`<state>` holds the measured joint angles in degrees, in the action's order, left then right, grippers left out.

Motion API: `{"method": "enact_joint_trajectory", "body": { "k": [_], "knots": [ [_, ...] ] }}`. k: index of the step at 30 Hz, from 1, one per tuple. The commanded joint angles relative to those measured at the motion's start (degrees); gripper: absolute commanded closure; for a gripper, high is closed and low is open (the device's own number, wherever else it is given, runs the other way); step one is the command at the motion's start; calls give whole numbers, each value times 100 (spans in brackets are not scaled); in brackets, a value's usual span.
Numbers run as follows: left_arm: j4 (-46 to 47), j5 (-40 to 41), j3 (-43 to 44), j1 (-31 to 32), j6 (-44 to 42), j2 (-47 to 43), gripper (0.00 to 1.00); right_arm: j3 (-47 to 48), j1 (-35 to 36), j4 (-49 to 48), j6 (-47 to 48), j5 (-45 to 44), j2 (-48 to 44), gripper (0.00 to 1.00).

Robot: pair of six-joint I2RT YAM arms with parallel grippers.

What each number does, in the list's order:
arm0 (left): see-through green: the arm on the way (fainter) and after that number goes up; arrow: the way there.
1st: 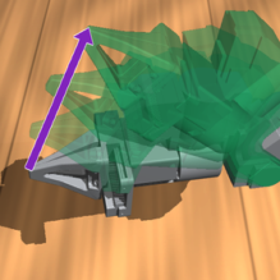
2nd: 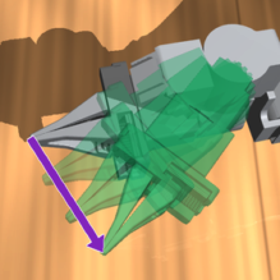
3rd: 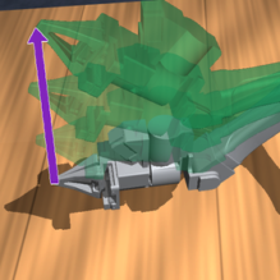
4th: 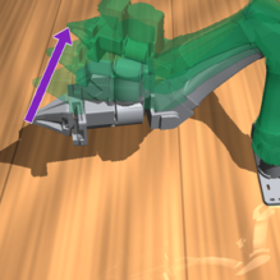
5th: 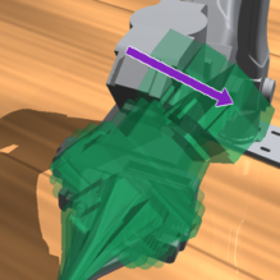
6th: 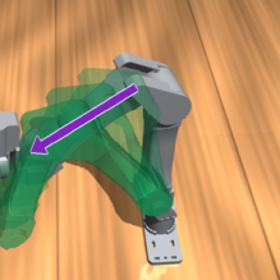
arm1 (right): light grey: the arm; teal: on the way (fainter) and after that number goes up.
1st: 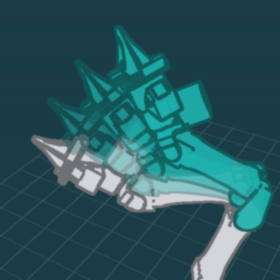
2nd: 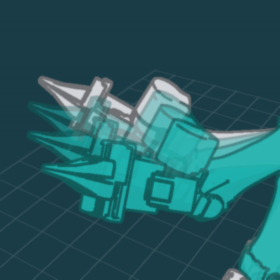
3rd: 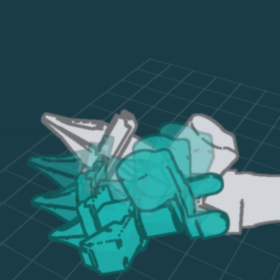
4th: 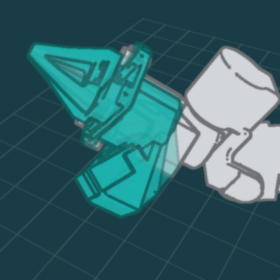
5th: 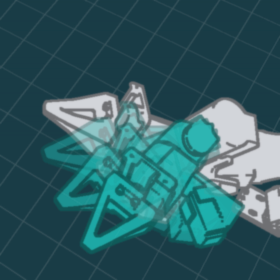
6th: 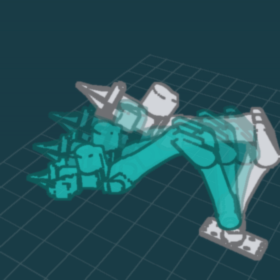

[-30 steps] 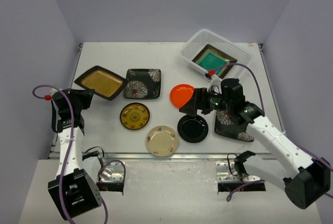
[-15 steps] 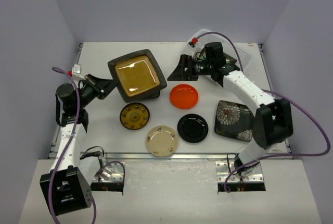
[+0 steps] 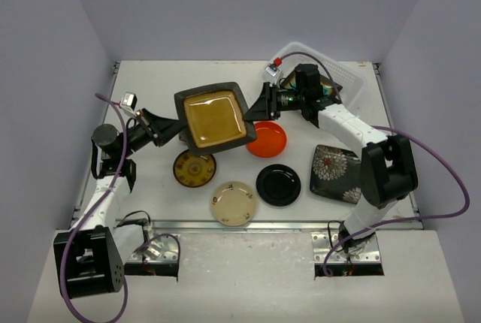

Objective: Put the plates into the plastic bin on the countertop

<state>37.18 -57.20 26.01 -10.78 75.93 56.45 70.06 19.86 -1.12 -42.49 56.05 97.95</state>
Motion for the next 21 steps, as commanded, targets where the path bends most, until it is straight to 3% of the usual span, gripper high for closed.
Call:
{"method": "enact_joint_trajectory", "body": {
  "k": [1,3,5,9,10,12,13,14,16,18,21],
  "knots": [
    [1248,-198,130,190,487,20,100,-168,-87,-1186,-661,499,-131,69],
    [1330,-201,126,235,491,103,100,-218,-87,-1513,-898,613,-98,77],
    [1386,-248,166,243,493,257,100,-293,-89,-1693,-1091,687,-85,95],
    [1179,-232,426,243,178,554,98,-367,-148,-1788,-1259,696,-148,100],
    [718,-187,559,239,-177,577,91,-394,-205,-1791,-1320,658,-194,100],
    [-1592,387,1368,211,-1355,546,55,-575,-544,-1725,-1514,455,-333,100],
    [-2245,665,1815,217,-2225,531,43,-710,-738,-1725,-1654,295,-448,100],
    [-2950,1182,1998,217,-2649,485,40,-850,-958,-1732,-1787,128,-561,100],
    [-3392,1805,2097,158,-2852,413,33,-1022,-1221,-1730,-1922,-81,-722,100],
    [-3968,2393,2223,69,-3044,410,0,-1168,-1604,-1673,-2129,-302,-857,100],
    [-4247,2670,2264,-158,-3142,425,0,-1283,-2232,-1593,-2413,-637,-976,100]
  ]
}}
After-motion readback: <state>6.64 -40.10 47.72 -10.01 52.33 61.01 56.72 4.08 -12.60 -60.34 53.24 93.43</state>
